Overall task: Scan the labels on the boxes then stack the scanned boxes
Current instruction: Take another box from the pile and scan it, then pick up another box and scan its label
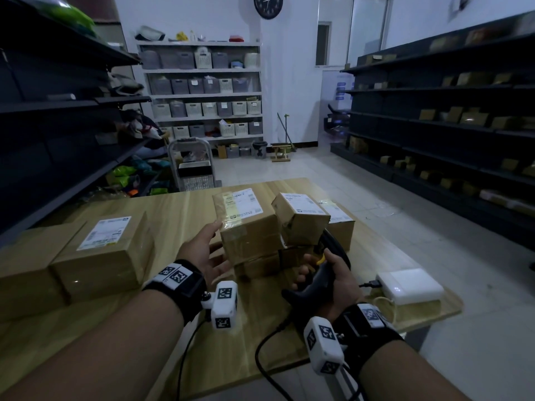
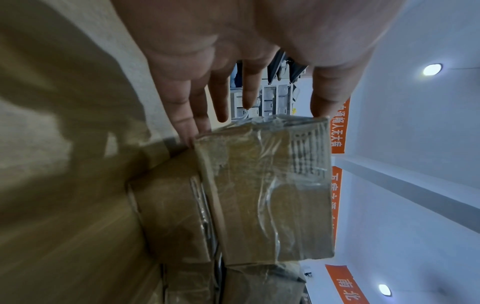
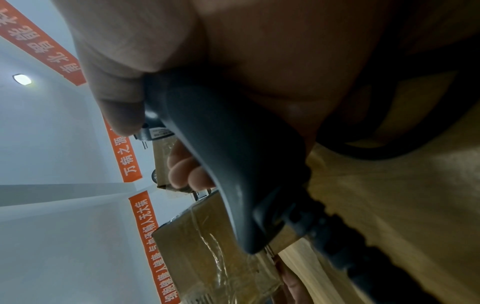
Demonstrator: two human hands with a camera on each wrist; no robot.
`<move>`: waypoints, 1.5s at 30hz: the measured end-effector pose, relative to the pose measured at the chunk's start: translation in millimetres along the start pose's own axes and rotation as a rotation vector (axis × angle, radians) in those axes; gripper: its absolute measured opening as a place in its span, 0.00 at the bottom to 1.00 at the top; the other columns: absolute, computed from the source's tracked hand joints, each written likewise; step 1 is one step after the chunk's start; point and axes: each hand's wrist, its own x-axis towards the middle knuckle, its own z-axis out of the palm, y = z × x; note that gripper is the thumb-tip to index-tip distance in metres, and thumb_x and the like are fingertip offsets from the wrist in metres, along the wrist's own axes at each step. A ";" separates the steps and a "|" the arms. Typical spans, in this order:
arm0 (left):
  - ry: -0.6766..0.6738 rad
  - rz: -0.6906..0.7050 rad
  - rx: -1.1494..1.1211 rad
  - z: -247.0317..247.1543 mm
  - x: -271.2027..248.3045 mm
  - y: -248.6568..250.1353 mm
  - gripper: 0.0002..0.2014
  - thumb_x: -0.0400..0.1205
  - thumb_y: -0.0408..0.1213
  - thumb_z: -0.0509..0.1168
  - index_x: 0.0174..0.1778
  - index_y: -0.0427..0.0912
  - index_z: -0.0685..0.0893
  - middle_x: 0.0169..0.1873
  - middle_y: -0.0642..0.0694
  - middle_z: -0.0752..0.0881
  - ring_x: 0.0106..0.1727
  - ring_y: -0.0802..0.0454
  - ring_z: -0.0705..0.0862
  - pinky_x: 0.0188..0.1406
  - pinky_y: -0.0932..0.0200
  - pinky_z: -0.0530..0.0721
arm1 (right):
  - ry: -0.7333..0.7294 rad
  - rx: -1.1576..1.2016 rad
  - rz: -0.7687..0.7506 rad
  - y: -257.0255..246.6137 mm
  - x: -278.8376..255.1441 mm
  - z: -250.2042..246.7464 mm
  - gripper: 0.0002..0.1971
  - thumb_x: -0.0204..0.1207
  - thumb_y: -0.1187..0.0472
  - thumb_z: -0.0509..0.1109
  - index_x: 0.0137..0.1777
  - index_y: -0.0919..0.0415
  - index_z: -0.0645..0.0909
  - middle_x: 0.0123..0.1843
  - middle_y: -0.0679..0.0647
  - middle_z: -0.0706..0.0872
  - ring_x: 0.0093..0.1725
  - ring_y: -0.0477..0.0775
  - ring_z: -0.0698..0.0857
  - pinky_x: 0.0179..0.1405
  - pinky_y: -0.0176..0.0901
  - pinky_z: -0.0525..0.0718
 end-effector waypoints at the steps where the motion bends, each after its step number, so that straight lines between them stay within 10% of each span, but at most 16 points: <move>1: 0.004 0.017 0.010 1.7 0.8 0.1 0.24 0.84 0.51 0.80 0.71 0.42 0.89 0.67 0.35 0.92 0.63 0.30 0.94 0.46 0.41 0.97 | 0.005 -0.001 -0.001 0.0 0.3 -0.3 0.23 0.83 0.41 0.69 0.54 0.64 0.85 0.34 0.58 0.81 0.33 0.58 0.80 0.43 0.54 0.81; 12: -0.022 0.011 0.205 2.6 15.4 -8.4 0.46 0.61 0.71 0.86 0.71 0.47 0.91 0.69 0.42 0.93 0.69 0.36 0.90 0.57 0.33 0.92 | -0.020 0.003 0.008 -1.6 -0.4 -1.5 0.23 0.84 0.41 0.69 0.52 0.64 0.85 0.34 0.58 0.80 0.31 0.59 0.81 0.43 0.54 0.81; 21: 0.002 -0.007 0.132 -6.4 10.9 -10.8 0.32 0.83 0.67 0.76 0.71 0.44 0.88 0.70 0.40 0.90 0.71 0.37 0.88 0.69 0.30 0.89 | -0.018 -0.003 -0.005 -1.0 0.3 -1.9 0.22 0.84 0.42 0.69 0.53 0.64 0.84 0.34 0.58 0.81 0.32 0.59 0.80 0.44 0.55 0.80; 32: 0.041 0.097 0.189 -51.0 -18.5 2.7 0.33 0.82 0.68 0.75 0.73 0.45 0.88 0.70 0.42 0.90 0.69 0.40 0.90 0.57 0.38 0.92 | -0.008 -0.029 -0.064 2.1 -4.1 -1.5 0.21 0.82 0.42 0.69 0.52 0.63 0.82 0.32 0.56 0.77 0.30 0.57 0.78 0.42 0.51 0.79; 38: 0.053 0.198 0.173 -105.0 -45.1 33.1 0.30 0.84 0.65 0.75 0.72 0.45 0.87 0.68 0.42 0.91 0.69 0.39 0.90 0.62 0.38 0.92 | -0.099 -0.096 -0.104 10.0 -5.7 7.8 0.30 0.57 0.42 0.84 0.49 0.65 0.81 0.28 0.57 0.75 0.25 0.58 0.78 0.37 0.52 0.81; 45: 0.215 0.300 0.118 -165.0 -55.5 65.6 0.28 0.81 0.56 0.82 0.68 0.39 0.90 0.52 0.41 0.94 0.49 0.42 0.92 0.47 0.43 0.92 | -0.332 -0.116 0.046 74.4 -22.2 67.7 0.22 0.63 0.44 0.85 0.41 0.65 0.90 0.30 0.59 0.76 0.27 0.60 0.77 0.35 0.52 0.79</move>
